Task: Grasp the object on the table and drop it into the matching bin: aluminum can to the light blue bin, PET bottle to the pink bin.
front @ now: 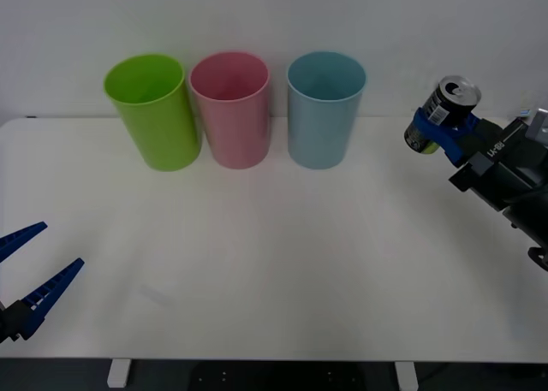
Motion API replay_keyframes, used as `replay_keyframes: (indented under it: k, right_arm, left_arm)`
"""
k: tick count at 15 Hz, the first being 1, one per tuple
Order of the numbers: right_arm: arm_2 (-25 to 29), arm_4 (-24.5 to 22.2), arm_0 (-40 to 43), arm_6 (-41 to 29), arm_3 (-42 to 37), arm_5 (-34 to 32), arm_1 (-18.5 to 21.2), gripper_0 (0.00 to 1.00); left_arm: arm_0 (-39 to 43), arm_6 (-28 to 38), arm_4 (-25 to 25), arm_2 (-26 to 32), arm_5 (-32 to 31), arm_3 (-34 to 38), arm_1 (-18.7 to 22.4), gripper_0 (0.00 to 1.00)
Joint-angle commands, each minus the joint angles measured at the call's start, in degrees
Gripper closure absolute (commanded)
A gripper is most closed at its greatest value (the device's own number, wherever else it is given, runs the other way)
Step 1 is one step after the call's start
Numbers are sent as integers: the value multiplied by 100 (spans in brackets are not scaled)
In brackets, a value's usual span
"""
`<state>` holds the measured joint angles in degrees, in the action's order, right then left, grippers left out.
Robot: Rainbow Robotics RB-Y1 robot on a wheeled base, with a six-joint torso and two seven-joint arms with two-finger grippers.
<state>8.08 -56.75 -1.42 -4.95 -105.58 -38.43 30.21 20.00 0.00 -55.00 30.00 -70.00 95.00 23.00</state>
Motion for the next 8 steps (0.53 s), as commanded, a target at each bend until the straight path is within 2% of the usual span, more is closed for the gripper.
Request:
replay_keyframes:
  k: [1, 2, 5, 8]
  right_arm:
    - [-52, -337, -297, -463, 2, 2, 38, 100]
    - [-105, -477, -464, -665, 55, 2, 11, 100]
    - [-263, -706, -1009, -709, 503, 2, -42, 100]
    - [-333, -1145, -1660, -735, 1127, 2, -288, 100]
  left_arm:
    - [0, 0, 0, 0, 0, 0, 0, 0]
    - [0, 0, 0, 0, 0, 0, 0, 0]
    - [0, 0, 0, 0, 0, 0, 0, 0]
    - [0, 0, 0, 0, 0, 0, 0, 0]
